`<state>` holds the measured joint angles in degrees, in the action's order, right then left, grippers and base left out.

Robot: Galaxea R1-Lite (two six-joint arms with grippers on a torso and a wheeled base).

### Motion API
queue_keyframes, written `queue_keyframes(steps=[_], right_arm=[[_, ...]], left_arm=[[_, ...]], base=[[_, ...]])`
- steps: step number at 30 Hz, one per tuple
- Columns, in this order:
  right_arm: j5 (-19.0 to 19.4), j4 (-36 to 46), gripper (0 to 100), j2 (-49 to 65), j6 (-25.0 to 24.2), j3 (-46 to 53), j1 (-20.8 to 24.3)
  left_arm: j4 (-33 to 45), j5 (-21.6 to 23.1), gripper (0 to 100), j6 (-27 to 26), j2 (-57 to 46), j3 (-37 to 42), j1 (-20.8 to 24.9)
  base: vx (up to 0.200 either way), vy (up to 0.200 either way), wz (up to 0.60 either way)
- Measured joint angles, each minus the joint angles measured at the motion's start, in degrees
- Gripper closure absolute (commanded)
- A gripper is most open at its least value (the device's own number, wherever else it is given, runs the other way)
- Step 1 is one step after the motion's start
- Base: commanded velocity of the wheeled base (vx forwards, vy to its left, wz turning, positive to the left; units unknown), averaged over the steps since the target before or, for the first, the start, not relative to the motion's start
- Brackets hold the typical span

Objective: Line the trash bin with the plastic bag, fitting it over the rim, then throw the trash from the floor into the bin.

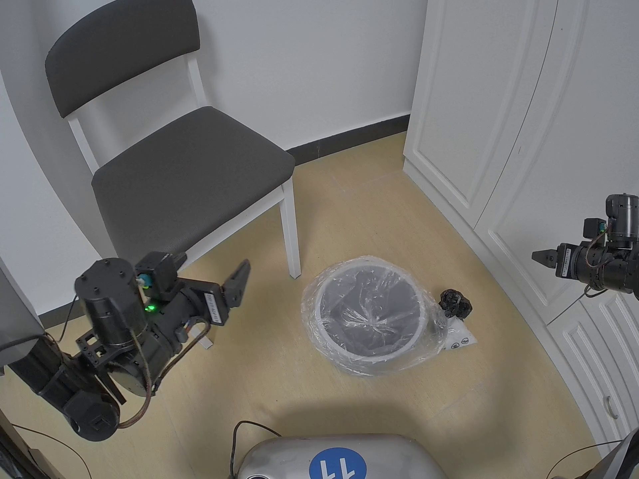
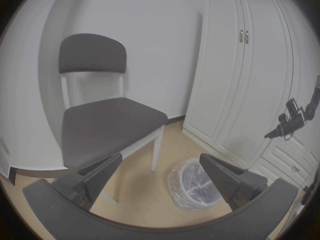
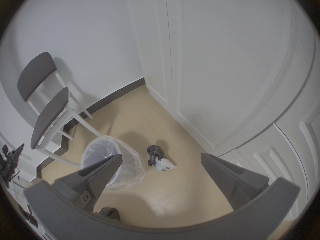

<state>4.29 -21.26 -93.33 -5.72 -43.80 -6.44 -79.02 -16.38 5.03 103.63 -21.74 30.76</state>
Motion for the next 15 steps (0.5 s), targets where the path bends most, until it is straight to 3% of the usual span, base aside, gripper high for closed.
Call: queue_keyframes(steps=[4,15], right_arm=[[-0.06,-0.16,0,-4.27,-0.02,-2.19,-1.44],[3.56,-8.85,0,-25.47,-0.33,-8.02,-5.28]], left_arm=[[-4.29,-0.3,0,-0.02,-1.57,4.35,-2.21],[-5.52,-0.3,0,0.11,-3.36,7.22,-4.05]], base=[[0.0,0.0,0.0],[0.0,0.0,0.0]])
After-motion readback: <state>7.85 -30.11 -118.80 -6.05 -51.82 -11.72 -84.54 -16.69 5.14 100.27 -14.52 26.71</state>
